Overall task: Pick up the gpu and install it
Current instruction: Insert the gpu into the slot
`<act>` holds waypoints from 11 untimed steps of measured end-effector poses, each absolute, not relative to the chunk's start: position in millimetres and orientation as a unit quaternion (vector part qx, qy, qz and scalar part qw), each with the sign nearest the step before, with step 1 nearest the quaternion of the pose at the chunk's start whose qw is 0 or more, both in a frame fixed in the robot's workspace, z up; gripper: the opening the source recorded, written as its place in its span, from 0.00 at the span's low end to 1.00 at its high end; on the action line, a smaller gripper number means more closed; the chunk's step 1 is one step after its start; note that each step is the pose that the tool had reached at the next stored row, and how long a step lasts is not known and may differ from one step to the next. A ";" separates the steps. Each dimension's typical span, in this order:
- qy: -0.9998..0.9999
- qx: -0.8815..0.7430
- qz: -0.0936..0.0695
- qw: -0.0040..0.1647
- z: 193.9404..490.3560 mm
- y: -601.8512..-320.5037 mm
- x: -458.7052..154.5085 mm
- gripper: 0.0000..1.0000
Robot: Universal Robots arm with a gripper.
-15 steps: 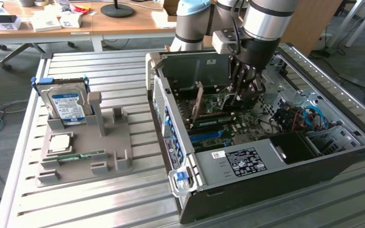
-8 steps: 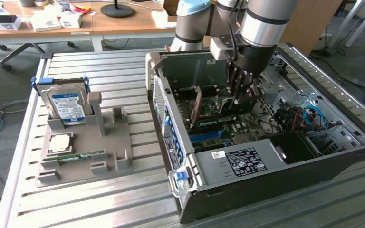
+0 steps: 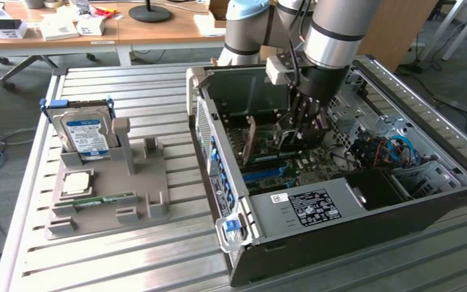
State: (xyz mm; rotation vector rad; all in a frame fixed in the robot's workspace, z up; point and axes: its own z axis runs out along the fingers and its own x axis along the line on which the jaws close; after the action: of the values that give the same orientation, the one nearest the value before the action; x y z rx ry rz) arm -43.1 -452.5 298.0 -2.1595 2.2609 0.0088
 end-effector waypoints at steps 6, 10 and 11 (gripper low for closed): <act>0.723 -0.691 0.003 0.007 288.4 -452.5 -43.7 0.26; 0.723 -0.691 0.003 0.007 286.0 -452.5 -43.8 0.26; 0.723 -0.691 0.003 0.007 286.0 -452.5 -43.9 0.26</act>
State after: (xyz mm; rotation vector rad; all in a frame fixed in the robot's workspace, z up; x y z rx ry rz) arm -43.9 -452.5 286.0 -2.1598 2.2612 0.0084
